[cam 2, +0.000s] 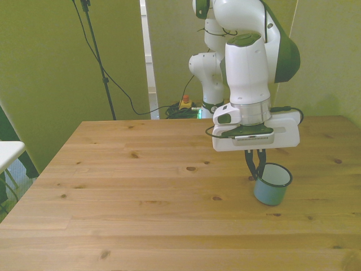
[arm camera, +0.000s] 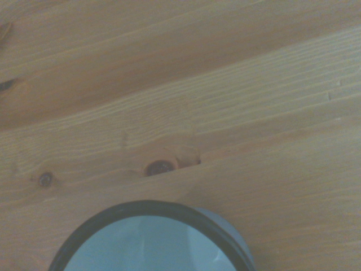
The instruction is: Flip the mug upright
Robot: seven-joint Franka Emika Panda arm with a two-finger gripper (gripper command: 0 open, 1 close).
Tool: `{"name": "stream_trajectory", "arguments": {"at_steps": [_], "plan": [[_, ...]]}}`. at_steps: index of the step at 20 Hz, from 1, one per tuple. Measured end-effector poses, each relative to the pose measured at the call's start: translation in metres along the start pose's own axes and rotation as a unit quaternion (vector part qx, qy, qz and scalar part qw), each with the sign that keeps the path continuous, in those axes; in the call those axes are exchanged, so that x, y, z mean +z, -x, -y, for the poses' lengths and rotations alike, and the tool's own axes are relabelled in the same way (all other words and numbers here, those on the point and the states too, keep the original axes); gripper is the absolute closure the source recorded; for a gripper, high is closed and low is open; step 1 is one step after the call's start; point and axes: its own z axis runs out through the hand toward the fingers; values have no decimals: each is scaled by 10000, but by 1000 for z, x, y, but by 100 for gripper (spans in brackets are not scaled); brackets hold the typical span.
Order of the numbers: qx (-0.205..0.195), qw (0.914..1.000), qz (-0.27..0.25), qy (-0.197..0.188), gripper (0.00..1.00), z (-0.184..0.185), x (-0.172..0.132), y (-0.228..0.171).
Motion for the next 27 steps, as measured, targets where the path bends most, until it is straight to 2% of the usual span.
{"name": "stream_trajectory", "arguments": {"at_steps": [9,13,15,18,22,24,27], "plan": [[-5,10000,10,21,0,-1,2,1],[13,10000,-50,-51,0,-2,-11,-3],[15,9999,-90,-119,0,-3,-25,-4],[-27,9995,-167,-256,0,-9,-65,2],[-173,9983,-490,-246,0,-37,-120,29],[7,9966,-822,-98,0,-58,-137,46],[335,9921,-1198,143,0,-90,-144,73]]}}
